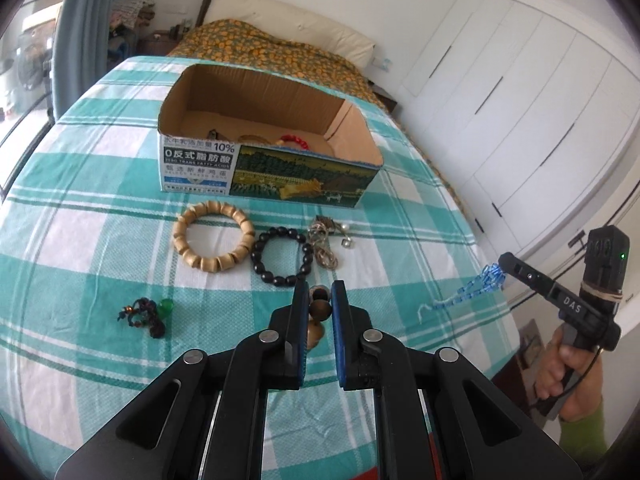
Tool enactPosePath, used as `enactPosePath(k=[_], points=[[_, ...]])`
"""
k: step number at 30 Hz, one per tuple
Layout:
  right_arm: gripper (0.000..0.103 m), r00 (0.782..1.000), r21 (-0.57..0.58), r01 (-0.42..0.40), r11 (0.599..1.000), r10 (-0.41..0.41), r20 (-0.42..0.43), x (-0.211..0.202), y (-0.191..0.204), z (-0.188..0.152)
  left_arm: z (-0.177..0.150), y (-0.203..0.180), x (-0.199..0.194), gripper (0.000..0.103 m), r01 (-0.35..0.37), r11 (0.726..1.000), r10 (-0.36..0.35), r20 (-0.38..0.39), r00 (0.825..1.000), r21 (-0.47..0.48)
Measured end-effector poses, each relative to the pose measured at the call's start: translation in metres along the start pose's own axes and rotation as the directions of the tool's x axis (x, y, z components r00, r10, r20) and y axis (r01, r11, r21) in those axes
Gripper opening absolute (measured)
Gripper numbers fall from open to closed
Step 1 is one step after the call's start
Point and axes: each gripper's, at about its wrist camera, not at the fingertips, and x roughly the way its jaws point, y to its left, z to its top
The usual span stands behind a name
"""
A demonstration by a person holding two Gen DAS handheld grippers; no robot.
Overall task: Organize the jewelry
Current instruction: 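Carry the brown bracelet and blue strand into the box and open both tools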
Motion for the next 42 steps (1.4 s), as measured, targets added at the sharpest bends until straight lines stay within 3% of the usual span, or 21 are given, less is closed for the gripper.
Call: enactPosePath(k=[9, 15, 18, 23, 32, 33, 35, 37, 42], points=[[0.014, 0.991, -0.116, -0.090, 0.989, 0.101, 0.089, -0.022, 0.046, 0.073, 0.075, 0.002, -0.043, 0.009, 0.043, 0.999, -0.043, 0.083, 0.996, 0.004], [0.014, 0.977, -0.176, -0.126, 0.976, 0.152, 0.147, -0.003, 0.073, 0.143, 0.143, -0.004, -0.044, 0.009, 0.005, 0.999, -0.012, 0.156, 0.988, 0.042], [0.014, 0.975, -0.177, -0.138, 0.974, 0.165, 0.151, 0.021, 0.080, 0.175, 0.170, -0.001, -0.022, 0.009, -0.023, 0.998, 0.014, 0.162, 0.987, 0.051], [0.014, 0.987, -0.202, -0.085, 0.976, 0.110, 0.115, 0.078, 0.086, 0.209, 0.205, 0.011, 0.031, 0.009, -0.115, 0.991, 0.105, 0.143, 0.984, 0.064], [0.015, 0.999, -0.154, -0.008, 0.988, 0.002, -0.036, 0.179, 0.049, 0.200, 0.215, 0.046, 0.121, 0.010, -0.230, 0.972, 0.229, 0.038, 0.973, 0.037], [0.015, 0.999, -0.143, 0.006, 0.990, -0.014, -0.051, 0.186, 0.043, 0.196, 0.212, 0.048, 0.128, 0.012, -0.253, 0.967, 0.252, 0.028, 0.967, 0.038], [0.037, 0.998, -0.120, 0.027, 0.992, -0.034, -0.057, 0.191, 0.033, 0.189, 0.204, 0.052, 0.133, 0.029, -0.266, 0.963, 0.265, 0.009, 0.964, 0.037], [0.045, 0.999, -0.098, 0.036, 0.995, -0.039, -0.031, 0.183, 0.026, 0.181, 0.194, 0.053, 0.128, 0.060, -0.279, 0.960, 0.278, 0.014, 0.960, 0.036], [0.049, 0.998, -0.096, 0.063, 0.993, -0.061, 0.029, 0.142, 0.020, 0.158, 0.164, 0.048, 0.086, 0.083, -0.305, 0.951, 0.301, 0.074, 0.951, 0.044]])
